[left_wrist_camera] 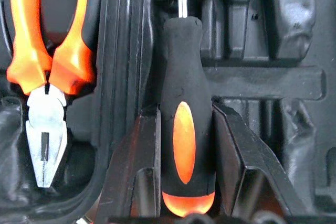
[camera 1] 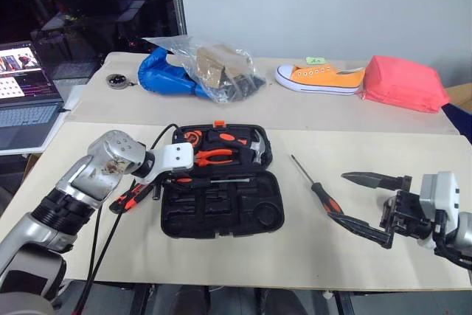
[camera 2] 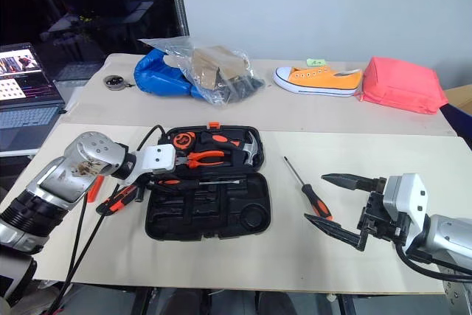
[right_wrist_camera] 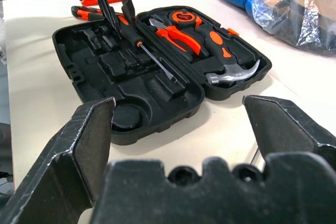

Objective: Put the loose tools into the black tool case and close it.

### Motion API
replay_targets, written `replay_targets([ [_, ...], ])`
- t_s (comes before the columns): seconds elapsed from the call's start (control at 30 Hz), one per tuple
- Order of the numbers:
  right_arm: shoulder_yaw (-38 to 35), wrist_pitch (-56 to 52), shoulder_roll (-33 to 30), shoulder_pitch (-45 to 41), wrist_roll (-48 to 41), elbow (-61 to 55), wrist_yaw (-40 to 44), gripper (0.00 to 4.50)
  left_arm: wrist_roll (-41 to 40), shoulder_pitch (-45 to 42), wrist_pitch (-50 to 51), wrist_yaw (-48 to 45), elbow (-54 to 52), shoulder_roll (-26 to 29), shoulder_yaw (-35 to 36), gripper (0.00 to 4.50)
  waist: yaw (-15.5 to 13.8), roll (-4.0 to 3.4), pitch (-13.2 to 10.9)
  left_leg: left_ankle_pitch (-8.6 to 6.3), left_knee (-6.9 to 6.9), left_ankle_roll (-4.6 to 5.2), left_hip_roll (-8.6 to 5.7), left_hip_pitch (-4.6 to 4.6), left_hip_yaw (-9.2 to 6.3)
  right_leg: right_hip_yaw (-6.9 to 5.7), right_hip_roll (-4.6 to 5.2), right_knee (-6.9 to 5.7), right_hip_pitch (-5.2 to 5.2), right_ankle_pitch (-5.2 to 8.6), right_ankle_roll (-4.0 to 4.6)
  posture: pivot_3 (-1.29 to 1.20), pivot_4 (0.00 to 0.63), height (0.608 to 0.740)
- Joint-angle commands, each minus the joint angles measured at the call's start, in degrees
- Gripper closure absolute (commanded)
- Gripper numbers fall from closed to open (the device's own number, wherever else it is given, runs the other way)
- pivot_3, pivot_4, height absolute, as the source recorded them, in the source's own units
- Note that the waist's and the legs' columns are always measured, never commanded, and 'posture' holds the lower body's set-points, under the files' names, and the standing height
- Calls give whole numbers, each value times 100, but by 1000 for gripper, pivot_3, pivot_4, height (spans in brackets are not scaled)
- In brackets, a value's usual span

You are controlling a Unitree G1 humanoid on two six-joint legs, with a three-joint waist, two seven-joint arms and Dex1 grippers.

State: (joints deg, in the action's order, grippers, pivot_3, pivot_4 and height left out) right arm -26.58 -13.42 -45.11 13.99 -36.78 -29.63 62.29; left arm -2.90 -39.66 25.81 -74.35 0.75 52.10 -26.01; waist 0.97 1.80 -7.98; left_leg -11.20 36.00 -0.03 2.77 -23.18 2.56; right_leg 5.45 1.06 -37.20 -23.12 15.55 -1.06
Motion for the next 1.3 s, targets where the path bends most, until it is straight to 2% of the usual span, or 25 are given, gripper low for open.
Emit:
replay_targets([
  [0.03, -252, 114, -20, -14, -84, -126, -42, 0, 89, -2, 37, -156, -170, -54, 19, 3616, -1, -6, 3, 0, 0, 0, 0, 0, 0, 0, 0, 0, 0, 1, -1, 0, 150, 740],
  [0.2, -185, 63, -27, -70, -117, -171, -97, 0, 277, 47, 29, -27, 9, -152, 55, 3616, -6, -10, 6, 0, 5, 0, 0, 1, -2, 0, 0, -2, 4, 1, -2, 0, 150, 740],
  [0.27, -132, 50, -34, -114, -119, -176, -117, 0, 138, 72, -34, -57, -67, -177, 238, 2617, -6, -13, 8, 0, 7, 0, 0, 2, -2, 0, 0, -3, 5, 0, -2, 0, 150, 740],
  [0.3, -117, 42, -35, -128, -130, -183, -123, 0, 15, 90, -19, -32, -141, -207, 396, 2428, -4, -15, 9, 0, 8, 0, 0, 2, -2, 0, 0, -4, 5, 0, -3, 0, 150, 740],
  [0.4, -98, 33, -32, -150, -151, -181, -129, 0, -480, 242, 340, 13, -529, -183, 993, 1332, -6, -14, 8, 0, 9, 0, 1, 1, -4, -2, 0, -7, 4, 0, -2, 0, 150, 740],
  [0.5, -20, 54, 1, -199, -112, -131, -157, 0, -1009, 705, 667, 25, -956, -54, 1583, 1332, 15, -19, 11, 0, 12, 0, 2, 0, -6, -2, 0, -11, 3, 1, -3, 0, 150, 740],
  [0.57, 69, 79, 27, -269, -67, -70, -179, 0, -1293, 953, 1060, 260, -1126, -165, 1929, 1332, 25, -27, 15, -1, 10, 2, 4, 3, -5, 0, 0, -11, 4, 1, -3, 0, 150, 740],
  [0.67, 201, 104, 67, -409, -28, 6, -221, 0, -1652, 1352, 1332, 914, -1243, -694, 2449, 2096, 0, -30, 17, -1, 18, 2, 3, 5, -7, -1, 0, -24, 4, 10, -18, 0, 150, 740],
  [0.77, 274, 116, 93, -480, 1, 23, -229, 0, -1687, 1870, 1200, 1701, -1361, -1344, 2738, 3223, -15, -32, 18, -1, 31, 2, 3, 10, -7, 0, 2, -40, 7, 16, -29, 0, 150, 740],
  [0.87, 278, 115, 113, -489, 10, 0, -249, 0, -1411, 2457, 588, 2314, -1375, -1895, 2724, 4286, -16, -34, 19, -1, 30, 1, 1, 31, -8, 1, 5, -42, 25, 15, -27, 0, 150, 740],
  [0.9, 263, 104, 117, -471, 0, -33, -259, 0, -1226, 2639, 334, 2518, -1283, -2016, 2638, 4480, -14, -34, 19, -1, 30, 1, 0, 34, -8, 2, 6, -42, 31, 14, -25, 0, 150, 740],
  [1.07, 215, 64, 116, -394, -43, -137, -315, 0, -516, 3196, -450, 3104, -520, -2286, 2140, 4480, -10, -38, 23, -1, 25, 1, 0, 70, -8, 3, 7, -39, 67, 7, -13, 0, 150, 740],
  [1.17, 221, 54, 107, -370, -55, -163, -328, 0, -385, 3142, -670, 3260, -77, -2381, 2046, 4480, -9, -40, 33, -2, 19, 0, -2, 112, -1, 8, 14, -33, 106, 23, -36, 0, 150, 740],
  [1.23, 223, 41, 108, -359, -60, -175, -341, 0, -375, 3076, -705, 3202, 68, -2342, 1987, 4480, -7, -67, 52, -2, 22, 0, -5, 123, 3, 13, 19, -38, 114, 20, -41, 0, 150, 740],
  [1.3, 257, 0, 129, -383, -30, -153, -434, 0, -391, 3028, -775, 3117, 129, -2284, 1980, 4480, -6, -82, 60, -2, 20, 0, -10, 138, 6, 16, 22, -40, 118, 23, -12, 0, 150, 740],
])
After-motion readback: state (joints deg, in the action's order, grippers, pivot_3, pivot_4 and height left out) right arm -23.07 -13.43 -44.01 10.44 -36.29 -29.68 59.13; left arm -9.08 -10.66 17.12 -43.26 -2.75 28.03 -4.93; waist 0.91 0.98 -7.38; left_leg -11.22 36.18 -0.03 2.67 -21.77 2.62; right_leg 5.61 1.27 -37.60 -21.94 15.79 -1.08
